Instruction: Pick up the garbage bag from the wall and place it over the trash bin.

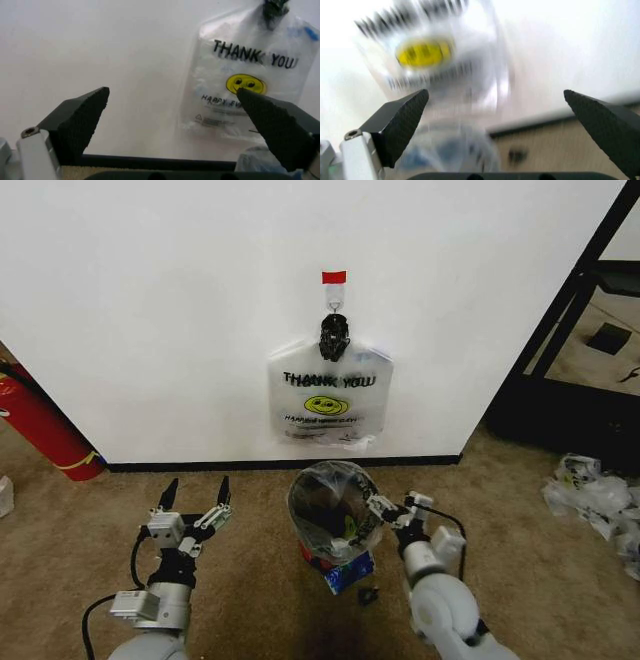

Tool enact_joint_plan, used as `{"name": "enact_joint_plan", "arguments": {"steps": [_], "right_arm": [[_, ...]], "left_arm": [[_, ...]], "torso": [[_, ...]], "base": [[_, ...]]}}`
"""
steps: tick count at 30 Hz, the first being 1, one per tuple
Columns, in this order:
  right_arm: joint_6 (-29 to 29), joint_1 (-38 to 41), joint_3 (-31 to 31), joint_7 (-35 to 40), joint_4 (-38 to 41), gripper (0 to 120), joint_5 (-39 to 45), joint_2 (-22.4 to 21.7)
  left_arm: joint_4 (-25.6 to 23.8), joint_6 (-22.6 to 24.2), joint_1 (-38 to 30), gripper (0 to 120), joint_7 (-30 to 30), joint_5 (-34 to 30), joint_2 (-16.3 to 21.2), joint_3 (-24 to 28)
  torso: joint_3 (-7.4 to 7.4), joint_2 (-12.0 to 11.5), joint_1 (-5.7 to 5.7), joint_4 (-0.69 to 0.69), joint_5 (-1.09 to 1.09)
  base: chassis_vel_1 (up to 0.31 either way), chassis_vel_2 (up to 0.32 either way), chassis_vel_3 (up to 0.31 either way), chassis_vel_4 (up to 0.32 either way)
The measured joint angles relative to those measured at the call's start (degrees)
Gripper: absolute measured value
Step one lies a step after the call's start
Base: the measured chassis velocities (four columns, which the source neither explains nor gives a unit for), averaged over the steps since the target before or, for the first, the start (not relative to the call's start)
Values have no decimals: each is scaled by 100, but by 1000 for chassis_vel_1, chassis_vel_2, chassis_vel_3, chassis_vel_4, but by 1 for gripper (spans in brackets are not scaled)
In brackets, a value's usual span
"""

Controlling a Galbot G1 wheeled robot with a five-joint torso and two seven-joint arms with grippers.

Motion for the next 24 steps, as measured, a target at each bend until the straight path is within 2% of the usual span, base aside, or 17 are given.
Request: {"name": "enact_joint_plan", "arguments": {"steps": [1,3,5,9,17,24], "right_arm": [[335,-207,126,-109,132,100,-469,-7],[477,-324,213,-150,198,100,-688,-4],[999,-793,674,-256,426,100,-1394,65],[1642,-1618,1352,-311,836,100,-1950,318],[2592,-2838,1898,-755,1349,100,-1968,906],[2874,-3103,1967,-785,1403,100,-1795,1105]], "left_arm": [[9,-5,-6,100,6,70,-35,59],[11,-11,-5,100,11,106,-47,84],[11,-65,-5,100,28,329,-105,211],[9,-173,7,100,77,523,-134,318],[-35,-281,81,100,53,621,-153,302],[-87,-343,132,100,46,720,-168,300]], "torso": [[0,0,0,3,1],[0,0,0,2,2],[0,0,0,0,1],[0,0,0,0,1],[0,0,0,2,0],[0,0,0,2,2]], "base": [[0,0,0,0],[0,0,0,0],[0,0,0,0],[0,0,0,0],[0,0,0,0],[0,0,0,0]]}}
